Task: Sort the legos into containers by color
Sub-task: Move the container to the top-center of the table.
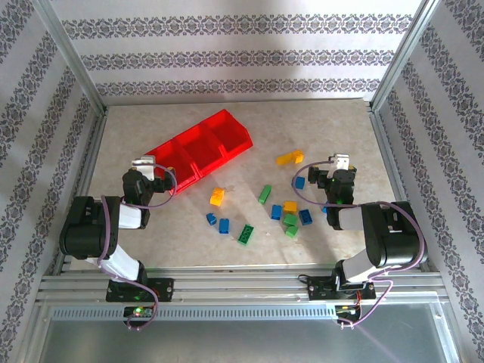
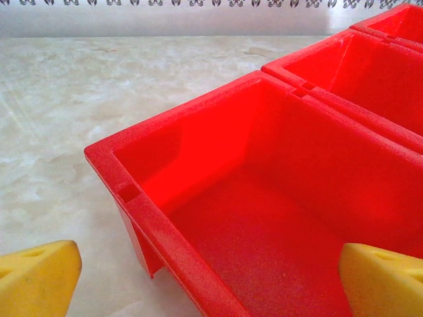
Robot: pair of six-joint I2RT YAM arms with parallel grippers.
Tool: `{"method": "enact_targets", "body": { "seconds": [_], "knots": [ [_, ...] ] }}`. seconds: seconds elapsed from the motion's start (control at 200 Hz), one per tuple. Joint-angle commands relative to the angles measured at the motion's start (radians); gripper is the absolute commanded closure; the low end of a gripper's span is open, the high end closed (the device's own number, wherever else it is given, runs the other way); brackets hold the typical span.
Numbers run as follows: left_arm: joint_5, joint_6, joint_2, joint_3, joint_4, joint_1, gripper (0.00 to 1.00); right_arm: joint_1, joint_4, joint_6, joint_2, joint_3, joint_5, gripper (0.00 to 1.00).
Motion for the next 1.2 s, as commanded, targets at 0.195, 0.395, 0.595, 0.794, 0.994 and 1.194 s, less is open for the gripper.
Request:
{"method": "enact_targets", "body": {
  "seconds": [0.195,0.395,0.595,0.794,0.994,1.194],
  "knots": [
    [-0.001,-0.007,-0.004,0.009,-0.01,-0.011,0.0,0.001,0.031,0.003,0.011,-0.006,0.013,0.02],
    [-0.001,-0.007,-0.005,0.01,-0.009,-0.011,0.0,0.001,0.032,0.004,0.011,-0.006,0.013,0.02],
    [-0.002,-0.007,-0.005,0.01,-0.009,-0.011,0.0,0.001,0.031,0.005,0.011,-0.006,0.013,0.02],
    [-0.002,-0.007,-0.006,0.01,-0.008,-0.011,0.0,0.001,0.032,0.004,0.011,-0.006,0.013,0.02],
    [-0.011,-0.01,-0.005,0.006,-0.004,-0.011,0.0,0.001,0.032,0.004,0.009,-0.006,0.013,0.02],
    [-0.094,-0.041,-0.056,-0.052,0.068,-0.011,0.0,0.001,0.031,0.003,0.004,-0.006,0.009,0.02]
  ]
}}
